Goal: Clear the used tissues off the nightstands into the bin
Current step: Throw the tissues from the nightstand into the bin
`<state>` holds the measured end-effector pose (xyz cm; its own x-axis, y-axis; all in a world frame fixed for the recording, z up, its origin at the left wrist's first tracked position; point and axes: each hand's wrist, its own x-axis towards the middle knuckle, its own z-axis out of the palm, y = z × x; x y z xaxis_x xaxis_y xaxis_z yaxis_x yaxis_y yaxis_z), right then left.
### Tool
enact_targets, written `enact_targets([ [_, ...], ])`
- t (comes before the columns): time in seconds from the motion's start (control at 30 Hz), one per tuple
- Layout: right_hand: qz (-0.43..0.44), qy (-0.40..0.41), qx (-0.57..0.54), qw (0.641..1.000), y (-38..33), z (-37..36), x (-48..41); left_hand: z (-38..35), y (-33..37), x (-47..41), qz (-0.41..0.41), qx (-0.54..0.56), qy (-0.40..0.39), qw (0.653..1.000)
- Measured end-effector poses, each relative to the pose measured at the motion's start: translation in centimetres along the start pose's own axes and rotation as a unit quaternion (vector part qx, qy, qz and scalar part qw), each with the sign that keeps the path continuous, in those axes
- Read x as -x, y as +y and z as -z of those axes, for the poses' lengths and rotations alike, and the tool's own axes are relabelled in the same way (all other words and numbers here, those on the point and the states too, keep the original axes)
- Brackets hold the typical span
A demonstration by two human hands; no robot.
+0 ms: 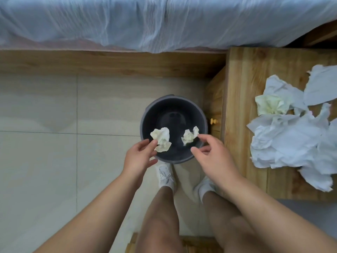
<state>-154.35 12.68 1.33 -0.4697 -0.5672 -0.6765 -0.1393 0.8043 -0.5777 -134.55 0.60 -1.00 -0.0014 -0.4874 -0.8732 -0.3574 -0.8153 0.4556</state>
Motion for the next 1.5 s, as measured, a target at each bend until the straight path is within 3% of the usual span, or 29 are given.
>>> enact_targets([
  [0.27,0.002,0.033,-0.026,0.999,-0.6,5.9,2.9,-2.9,2.0,4.2,-0.044,-0.110,-0.028,0.993],
  [0.5,0.010,0.144,-0.063,0.988,0.9,16.0,5.1,-11.4,7.8,8.7,-0.150,-0.229,-0.085,0.958],
  [0.6,0.012,0.204,-0.051,0.978,2.3,19.9,4.9,-16.8,10.1,9.5,-0.239,-0.329,-0.120,0.906],
  [0.77,0.031,0.278,0.027,0.960,4.0,23.8,2.4,-24.9,12.0,9.2,-0.380,-0.466,-0.122,0.790],
  [0.93,0.034,0.303,0.084,0.949,3.8,26.1,-2.5,-29.4,12.2,8.3,-0.431,-0.521,-0.104,0.729],
  [1.03,0.042,0.284,0.131,0.949,3.7,26.7,-5.8,-30.4,12.1,7.4,-0.458,-0.597,-0.096,0.651],
  [1.1,0.028,0.264,0.165,0.950,3.8,27.1,-7.9,-30.6,11.9,6.9,-0.459,-0.621,-0.112,0.626],
  [1.23,-0.019,0.234,0.203,0.951,4.2,27.7,-10.9,-30.5,11.7,6.2,-0.449,-0.587,-0.150,0.657],
  [1.5,0.040,0.336,0.080,0.937,2.5,29.1,-8.0,-28.8,13.0,8.4,-0.386,-0.397,-0.194,0.810],
])
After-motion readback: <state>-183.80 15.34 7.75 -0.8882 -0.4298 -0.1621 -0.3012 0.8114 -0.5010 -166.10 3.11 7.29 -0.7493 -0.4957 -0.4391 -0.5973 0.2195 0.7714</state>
